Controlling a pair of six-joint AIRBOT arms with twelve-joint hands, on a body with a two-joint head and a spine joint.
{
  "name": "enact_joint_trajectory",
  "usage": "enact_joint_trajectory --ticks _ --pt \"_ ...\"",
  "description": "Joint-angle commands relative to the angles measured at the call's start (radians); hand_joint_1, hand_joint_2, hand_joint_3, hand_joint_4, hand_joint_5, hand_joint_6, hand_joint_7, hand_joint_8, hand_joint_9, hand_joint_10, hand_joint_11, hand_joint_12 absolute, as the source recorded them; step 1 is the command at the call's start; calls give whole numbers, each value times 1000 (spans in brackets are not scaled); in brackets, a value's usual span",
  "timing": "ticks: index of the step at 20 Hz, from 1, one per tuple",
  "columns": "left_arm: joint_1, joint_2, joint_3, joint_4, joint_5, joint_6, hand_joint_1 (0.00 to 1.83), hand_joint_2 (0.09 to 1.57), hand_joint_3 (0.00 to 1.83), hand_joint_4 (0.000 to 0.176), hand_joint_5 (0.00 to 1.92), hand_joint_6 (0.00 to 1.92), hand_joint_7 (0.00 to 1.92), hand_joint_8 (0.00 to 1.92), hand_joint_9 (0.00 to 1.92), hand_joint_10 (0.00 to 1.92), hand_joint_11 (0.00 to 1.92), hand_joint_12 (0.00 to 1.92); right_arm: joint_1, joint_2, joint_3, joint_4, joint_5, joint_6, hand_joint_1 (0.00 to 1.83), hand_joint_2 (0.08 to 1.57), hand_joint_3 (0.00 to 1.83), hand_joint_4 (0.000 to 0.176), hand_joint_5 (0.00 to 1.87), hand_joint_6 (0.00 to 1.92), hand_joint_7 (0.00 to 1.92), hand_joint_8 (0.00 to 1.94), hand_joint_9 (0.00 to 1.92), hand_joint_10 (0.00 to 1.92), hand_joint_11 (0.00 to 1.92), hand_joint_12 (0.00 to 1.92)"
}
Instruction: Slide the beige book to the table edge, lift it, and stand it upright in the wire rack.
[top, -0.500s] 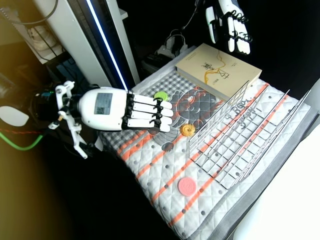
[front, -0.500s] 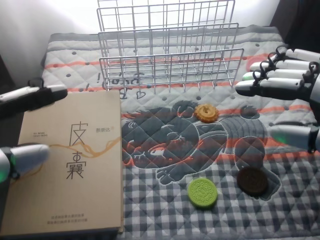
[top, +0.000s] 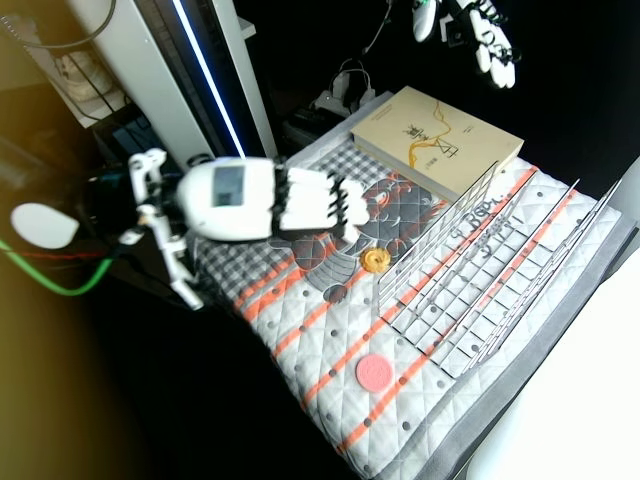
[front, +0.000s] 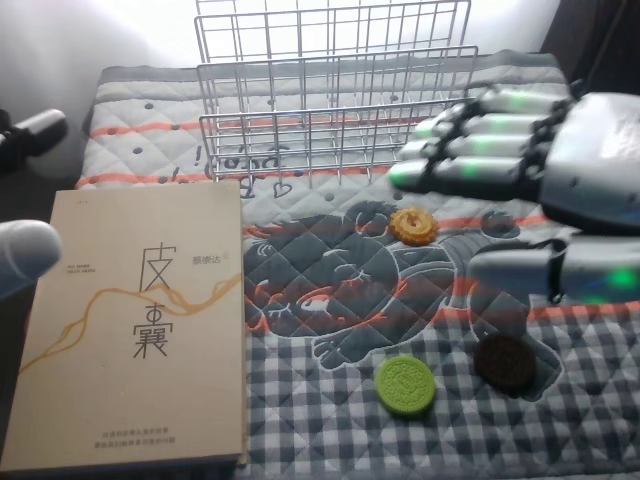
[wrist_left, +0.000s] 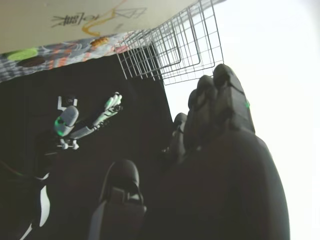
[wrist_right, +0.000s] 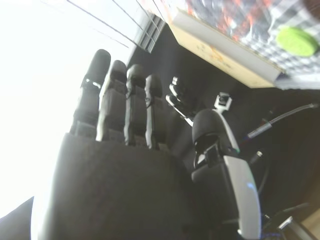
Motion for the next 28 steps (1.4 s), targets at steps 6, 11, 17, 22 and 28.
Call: enact_joint_trajectory --ticks 6,11,17,22,28 --pt "121 17 -31 -101 -292 -6 0 1052 0 176 0 0 0 0 0 0 0 0 129 -108 70 -298 -18 254 0 1514 0 0 238 0 225 3 193 1 23 782" --pt "137 17 -31 -112 -304 -20 0 1042 0 176 0 0 0 0 0 0 0 0 193 -190 120 -535 -51 419 0 1477 0 0 228 4 217 3 192 6 45 578" --pt "137 17 -24 -101 -297 -42 0 1062 1 176 0 0 0 0 0 0 0 0 233 -286 184 -792 -55 618 0 1454 0 0 250 7 260 9 230 7 125 690" --pt "137 18 -22 -99 -297 -46 0 1067 3 176 0 0 0 0 0 0 0 0 235 -331 213 -843 -56 659 0 1449 3 0 267 0 280 0 260 4 227 519" --pt "137 17 -22 -98 -306 -59 0 1068 3 176 0 0 0 0 0 0 0 0 248 -390 260 -855 -71 659 0 1463 0 0 256 0 247 0 220 0 158 529"
